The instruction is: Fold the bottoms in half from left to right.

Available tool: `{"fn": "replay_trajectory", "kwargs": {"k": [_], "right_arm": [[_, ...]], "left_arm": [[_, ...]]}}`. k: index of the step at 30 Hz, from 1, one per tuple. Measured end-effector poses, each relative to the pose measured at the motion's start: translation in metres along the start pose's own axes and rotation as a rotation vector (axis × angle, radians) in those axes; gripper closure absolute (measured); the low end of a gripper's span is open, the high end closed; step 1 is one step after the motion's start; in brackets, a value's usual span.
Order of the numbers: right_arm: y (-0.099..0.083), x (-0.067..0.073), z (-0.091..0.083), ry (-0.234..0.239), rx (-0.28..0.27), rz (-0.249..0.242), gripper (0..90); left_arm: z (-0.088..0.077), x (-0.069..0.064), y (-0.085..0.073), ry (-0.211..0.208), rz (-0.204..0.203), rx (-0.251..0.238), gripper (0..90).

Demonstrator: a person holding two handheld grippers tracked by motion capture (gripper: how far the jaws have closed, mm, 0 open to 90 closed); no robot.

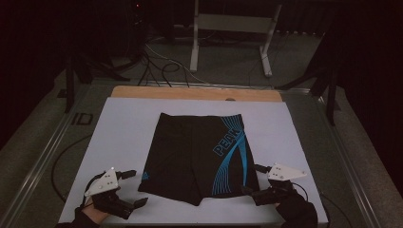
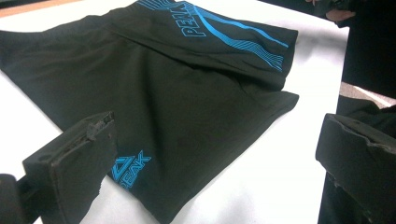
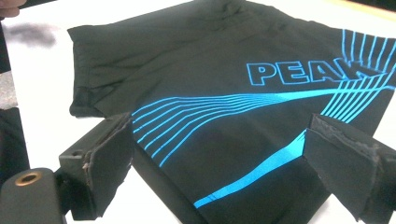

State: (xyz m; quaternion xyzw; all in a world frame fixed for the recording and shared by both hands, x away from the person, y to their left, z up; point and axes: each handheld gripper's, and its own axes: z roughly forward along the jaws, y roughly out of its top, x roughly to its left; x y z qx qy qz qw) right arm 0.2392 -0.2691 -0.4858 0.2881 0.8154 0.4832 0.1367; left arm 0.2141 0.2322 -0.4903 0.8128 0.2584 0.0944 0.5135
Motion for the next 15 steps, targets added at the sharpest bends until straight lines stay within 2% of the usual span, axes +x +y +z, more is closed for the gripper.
{"fn": "replay_trajectory", "kwargs": {"k": [6, 9, 12, 15], "right_arm": [[0.0002, 0.0038, 0.0022, 0.008, 0.021, -0.026, 9.0], [-0.0009, 0.0034, 0.0033, 0.012, 0.026, -0.038, 9.0], [-0.0018, 0.0028, 0.003, 0.021, 0.021, -0.037, 9.1], [-0.0021, 0.0036, 0.0025, 0.03, 0.039, -0.041, 9.1]], "left_arm": [[0.0009, -0.0002, -0.0005, 0.009, -0.001, 0.015, 0.0], [0.0023, -0.0015, -0.0006, 0.006, 0.004, 0.042, 0.0], [0.0031, -0.0036, 0.0004, 0.009, 0.018, 0.048, 0.0], [0.0044, -0.0043, 0.0005, -0.001, 0.02, 0.054, 0.0]]}}
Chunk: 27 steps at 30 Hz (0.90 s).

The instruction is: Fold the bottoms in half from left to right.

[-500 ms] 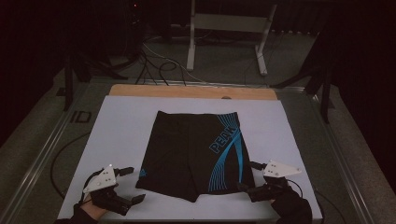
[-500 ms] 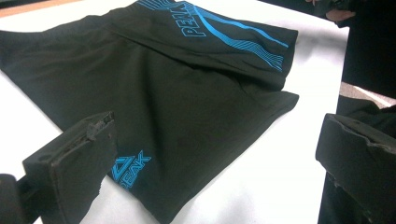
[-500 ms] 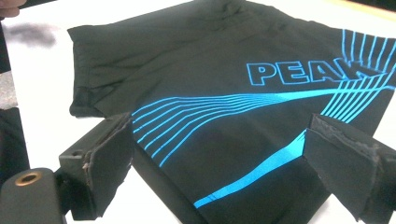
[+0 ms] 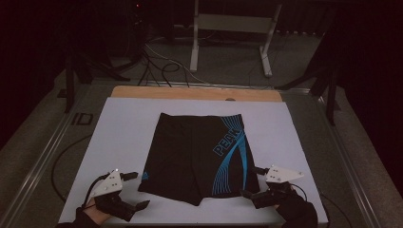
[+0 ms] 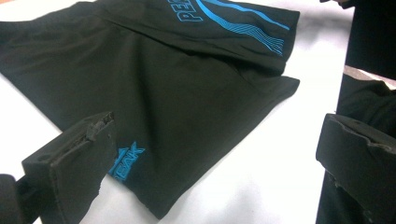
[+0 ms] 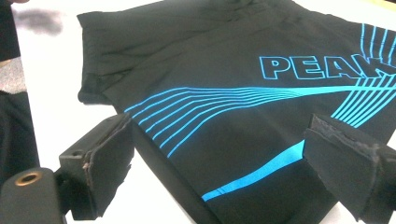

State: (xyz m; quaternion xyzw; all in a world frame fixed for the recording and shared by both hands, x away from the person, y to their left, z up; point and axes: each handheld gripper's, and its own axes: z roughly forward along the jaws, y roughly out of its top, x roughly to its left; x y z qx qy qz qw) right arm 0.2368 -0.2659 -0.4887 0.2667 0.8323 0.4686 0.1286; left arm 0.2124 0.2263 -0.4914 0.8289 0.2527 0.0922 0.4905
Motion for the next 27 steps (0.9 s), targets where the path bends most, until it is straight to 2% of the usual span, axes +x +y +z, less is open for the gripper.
{"fn": "replay_trajectory", "kwargs": {"k": [2, 8, 13, 15, 23, 27], "right_arm": [[0.001, 0.001, 0.001, 0.006, 0.009, 0.001, 9.1], [0.002, 0.003, 0.003, 0.007, 0.048, 0.005, 9.1], [0.004, 0.006, 0.004, 0.011, 0.057, -0.009, 9.1], [0.006, 0.007, 0.003, 0.0, 0.039, -0.011, 9.1], [0.009, 0.01, 0.001, -0.005, 0.048, -0.011, 9.1], [0.014, 0.009, -0.003, -0.009, 0.016, -0.001, 9.1]], "left_arm": [[0.001, 0.001, 0.0, -0.018, -0.009, 0.001, 0.0], [0.001, -0.001, 0.001, -0.024, -0.009, -0.001, 0.0], [0.002, -0.003, 0.004, -0.042, 0.009, 0.002, 0.0], [0.002, -0.005, 0.005, -0.053, 0.014, 0.004, 0.0], [0.003, -0.009, 0.01, -0.071, 0.022, 0.011, 0.0], [0.003, -0.01, 0.015, -0.073, 0.029, 0.006, 0.0]]}}
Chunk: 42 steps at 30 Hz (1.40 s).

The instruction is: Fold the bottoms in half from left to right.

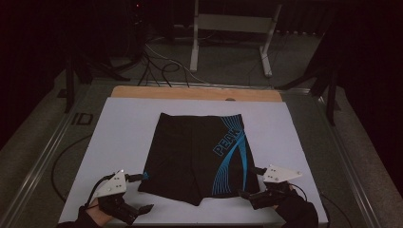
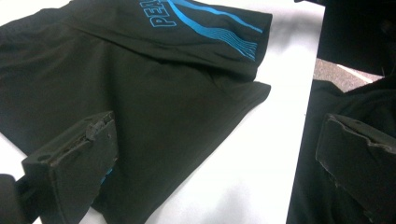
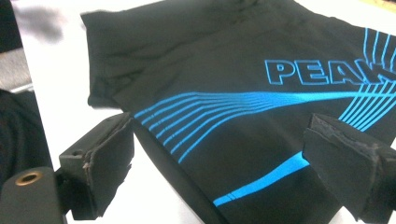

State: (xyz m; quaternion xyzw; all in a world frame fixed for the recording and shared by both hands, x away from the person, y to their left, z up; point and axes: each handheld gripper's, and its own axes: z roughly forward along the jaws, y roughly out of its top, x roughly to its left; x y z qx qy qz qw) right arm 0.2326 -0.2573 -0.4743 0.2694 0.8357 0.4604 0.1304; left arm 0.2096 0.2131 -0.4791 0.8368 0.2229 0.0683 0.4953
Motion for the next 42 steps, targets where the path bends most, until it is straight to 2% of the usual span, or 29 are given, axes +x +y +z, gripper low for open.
{"fn": "replay_trajectory", "kwargs": {"k": [6, 11, 15, 24, 28, 32, 34, 35, 42], "right_arm": [[0.006, 0.0, -0.006, -0.015, -0.017, 0.015, 9.2], [0.016, 0.002, -0.011, -0.025, -0.026, 0.024, 9.5], [0.027, 0.003, -0.016, -0.03, -0.06, 0.014, 9.5], [0.047, 0.003, -0.017, -0.043, -0.066, -0.036, 9.5], [0.06, -0.003, -0.015, -0.054, -0.08, -0.031, 9.5], [0.072, -0.007, -0.01, -0.062, -0.083, -0.049, 9.5], [0.075, -0.008, -0.009, -0.065, -0.084, -0.056, 9.5], [0.081, -0.011, -0.007, -0.063, -0.094, -0.065, 9.5], [0.104, -0.018, 0.004, -0.063, -0.109, -0.089, 9.5]], "left_arm": [[-0.001, -0.001, 0.004, 0.0, 0.005, 0.003, 0.0], [-0.003, -0.001, 0.008, 0.022, 0.002, -0.006, 0.0], [-0.005, -0.002, 0.012, 0.026, 0.003, -0.012, 0.0], [-0.01, -0.005, 0.023, 0.03, -0.008, -0.026, 0.0], [-0.013, -0.005, 0.026, 0.052, -0.026, -0.04, 0.0], [-0.016, -0.004, 0.03, 0.112, -0.052, -0.042, 0.0], [-0.016, -0.004, 0.03, 0.112, -0.052, -0.042, 0.0], [-0.018, -0.002, 0.031, 0.142, -0.066, -0.038, 0.0], [-0.017, -0.002, 0.032, 0.163, -0.077, -0.024, 0.0]]}}
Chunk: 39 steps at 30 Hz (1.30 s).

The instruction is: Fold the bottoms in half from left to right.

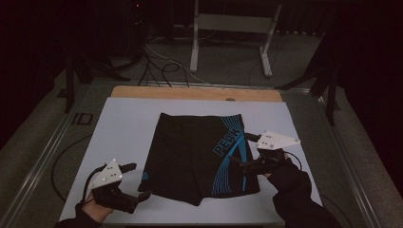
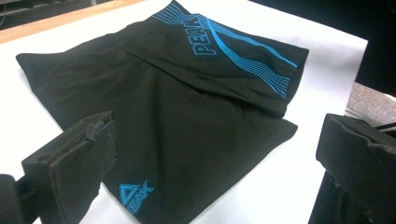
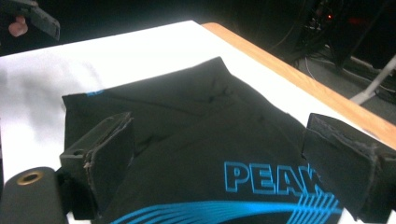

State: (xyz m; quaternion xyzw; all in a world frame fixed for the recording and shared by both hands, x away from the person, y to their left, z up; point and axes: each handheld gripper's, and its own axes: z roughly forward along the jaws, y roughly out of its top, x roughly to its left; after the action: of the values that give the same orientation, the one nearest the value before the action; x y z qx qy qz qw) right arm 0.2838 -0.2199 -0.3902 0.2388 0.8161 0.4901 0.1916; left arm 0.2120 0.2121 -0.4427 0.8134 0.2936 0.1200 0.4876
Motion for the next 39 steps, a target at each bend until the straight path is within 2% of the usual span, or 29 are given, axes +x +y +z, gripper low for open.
{"fn": "replay_trajectory", "kwargs": {"k": [9, 10, 11, 14, 17, 18, 22, 23, 26, 27, 28, 29, 30, 32, 33, 35, 36, 38, 39], "right_arm": [[0.016, -0.004, 0.026, 0.024, -0.006, -0.013, 9.5], [0.018, -0.005, 0.03, 0.028, -0.002, -0.01, 9.5], [0.022, -0.005, 0.039, 0.037, 0.0, -0.014, 9.5], [0.027, -0.005, 0.05, 0.049, 0.003, -0.015, 9.5], [0.031, -0.005, 0.058, 0.056, 0.004, -0.019, 9.5], [0.036, -0.004, 0.068, 0.07, -0.002, -0.03, 9.5], [0.041, -0.002, 0.078, 0.077, -0.007, -0.025, 9.5], [0.044, -0.001, 0.085, 0.08, -0.006, -0.032, 9.6], [0.049, -0.001, 0.097, 0.086, 0.001, -0.039, 9.5], [0.049, -0.001, 0.097, 0.086, 0.001, -0.039, 9.5], [0.052, 0.0, 0.104, 0.088, 0.007, -0.038, 9.5], [0.052, 0.0, 0.104, 0.088, 0.007, -0.038, 9.5], [0.054, 0.001, 0.111, 0.099, 0.007, -0.046, 9.5], [0.056, 0.002, 0.119, 0.106, 0.007, -0.047, 9.5], [0.056, 0.002, 0.119, 0.106, 0.007, -0.047, 9.5], [0.058, 0.006, 0.129, 0.122, 0.01, -0.05, 9.5], [0.058, 0.007, 0.133, 0.129, 0.011, -0.055, 9.6], [0.058, 0.009, 0.14, 0.14, 0.019, -0.057, 9.5], [0.057, 0.01, 0.144, 0.141, 0.025, -0.054, 9.6]], "left_arm": [[0.004, -0.004, 0.002, 0.017, 0.019, 0.025, 0.0], [0.005, -0.005, 0.001, 0.034, 0.027, 0.033, 0.0], [0.006, -0.005, 0.001, 0.036, 0.027, 0.037, 0.0], [0.008, -0.004, 0.0, 0.042, 0.036, 0.042, 0.0], [0.008, -0.002, -0.001, 0.034, 0.034, 0.042, 0.0], [0.01, 0.0, -0.003, 0.021, 0.026, 0.053, 0.0], [0.014, 0.003, -0.006, 0.011, 0.018, 0.067, 0.0], [0.018, 0.006, -0.01, 0.01, 0.018, 0.097, 0.0], [0.022, 0.008, -0.014, 0.009, 0.018, 0.118, 0.0], [0.024, 0.009, -0.016, 0.006, 0.012, 0.129, 0.0], [0.027, 0.012, -0.019, 0.005, 0.004, 0.15, 0.0], [0.027, 0.012, -0.019, 0.005, 0.004, 0.15, 0.0], [0.028, 0.013, -0.021, 0.003, -0.002, 0.158, 0.0], [0.033, 0.018, -0.027, 0.002, -0.017, 0.196, 0.1], [0.033, 0.018, -0.027, 0.002, -0.017, 0.196, 0.2], [0.038, 0.02, -0.033, 0.01, -0.012, 0.244, 0.2], [0.038, 0.02, -0.033, 0.01, -0.012, 0.244, 0.8], [0.041, 0.021, -0.036, 0.013, -0.004, 0.281, 1.1], [0.043, 0.023, -0.039, 0.016, -0.005, 0.311, 1.3]]}}
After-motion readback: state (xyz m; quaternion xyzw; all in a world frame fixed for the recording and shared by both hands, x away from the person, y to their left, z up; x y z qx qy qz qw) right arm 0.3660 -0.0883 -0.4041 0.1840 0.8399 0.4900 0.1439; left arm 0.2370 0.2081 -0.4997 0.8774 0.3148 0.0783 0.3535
